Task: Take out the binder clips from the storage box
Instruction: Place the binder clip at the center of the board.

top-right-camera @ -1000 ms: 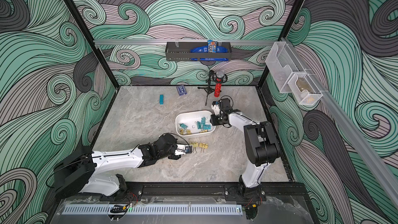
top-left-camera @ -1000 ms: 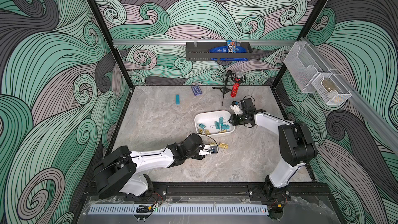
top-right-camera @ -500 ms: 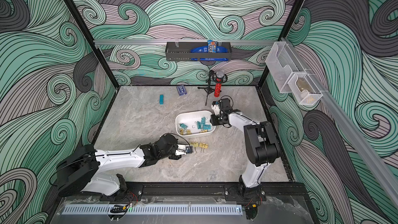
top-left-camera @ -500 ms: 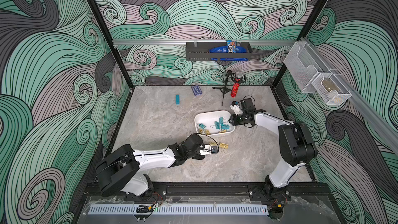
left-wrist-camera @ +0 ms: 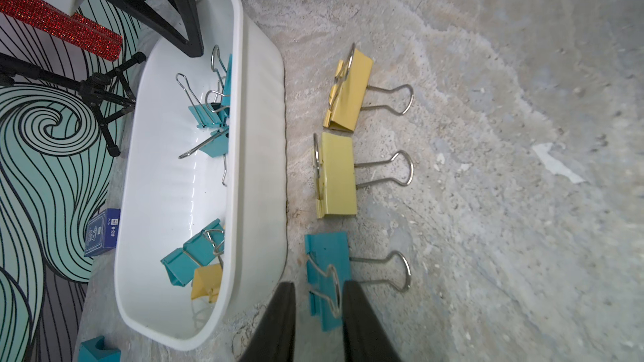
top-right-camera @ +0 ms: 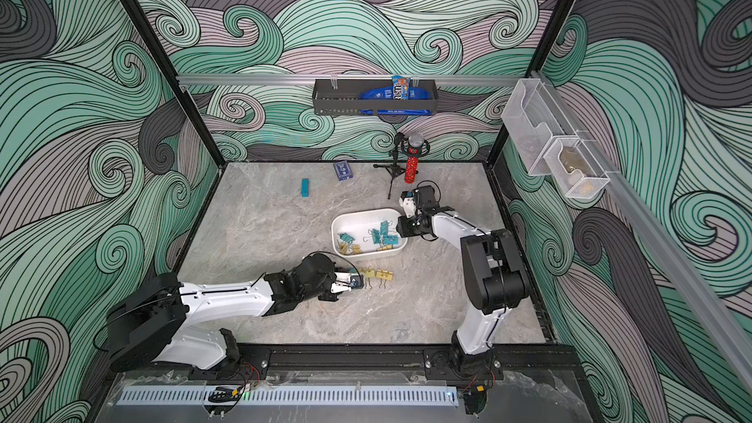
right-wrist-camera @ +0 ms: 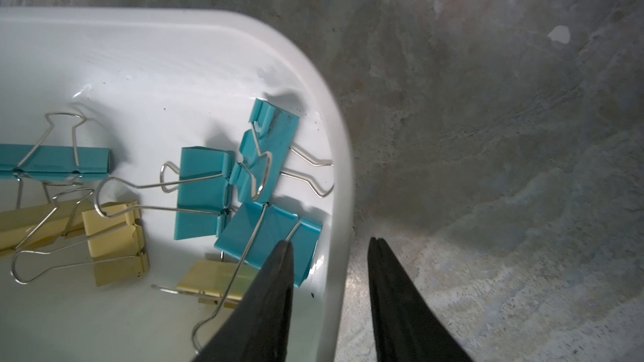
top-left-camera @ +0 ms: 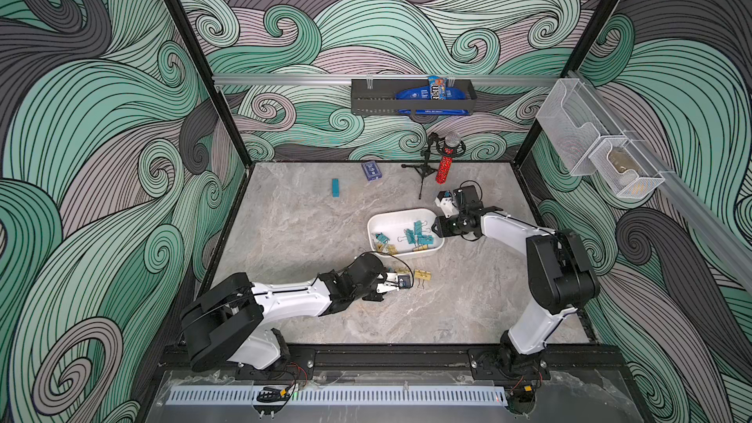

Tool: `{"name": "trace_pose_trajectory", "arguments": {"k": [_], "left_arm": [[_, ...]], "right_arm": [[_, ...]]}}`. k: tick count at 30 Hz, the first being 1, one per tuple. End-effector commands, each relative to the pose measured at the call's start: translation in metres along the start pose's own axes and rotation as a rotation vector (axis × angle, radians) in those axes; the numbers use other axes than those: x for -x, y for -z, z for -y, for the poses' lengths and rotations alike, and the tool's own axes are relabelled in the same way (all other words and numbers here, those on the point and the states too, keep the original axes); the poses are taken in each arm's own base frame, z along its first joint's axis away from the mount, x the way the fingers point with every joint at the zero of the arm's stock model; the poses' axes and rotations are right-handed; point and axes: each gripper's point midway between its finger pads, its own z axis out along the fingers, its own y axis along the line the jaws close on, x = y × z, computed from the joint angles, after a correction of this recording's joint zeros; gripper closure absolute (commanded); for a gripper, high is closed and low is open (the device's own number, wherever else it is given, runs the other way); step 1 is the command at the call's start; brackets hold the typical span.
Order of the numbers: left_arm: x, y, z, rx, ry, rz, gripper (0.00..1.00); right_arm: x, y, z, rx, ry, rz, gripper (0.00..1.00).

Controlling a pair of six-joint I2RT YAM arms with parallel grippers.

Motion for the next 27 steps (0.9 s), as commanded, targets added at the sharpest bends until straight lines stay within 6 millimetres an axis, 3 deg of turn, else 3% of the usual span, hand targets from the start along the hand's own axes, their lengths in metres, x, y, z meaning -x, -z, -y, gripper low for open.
{"name": "trace_pose_trajectory", "arguments": {"k": [1,9,14,19,23,27], "left_arm": [[0.008,0.005,0.002,-0.025,0.011,0.018,0.68],[0.026,0.018,0.005,-0.056,0.032,0.048,0.62],[0.065,0.044,-0.015,-0.044,0.094,0.185,0.55],[0.088,0.059,-0.043,0.050,0.147,0.269,0.52],[0.093,0.046,-0.076,0.100,0.267,0.208,0.43],[0.075,0.009,-0.110,0.107,0.429,0.032,0.41]], "right_arm": [[-0.006,-0.003,-0.001,0.006,0.007,-0.021,0.62],[-0.006,-0.003,-0.002,0.010,0.010,-0.021,0.62],[-0.006,-0.003,-0.001,0.009,0.007,-0.020,0.62],[-0.005,-0.002,-0.003,0.011,0.010,-0.016,0.62],[-0.006,-0.002,-0.002,0.013,0.005,-0.020,0.62],[-0.007,-0.002,-0.005,0.020,0.008,-0.020,0.62]]}}
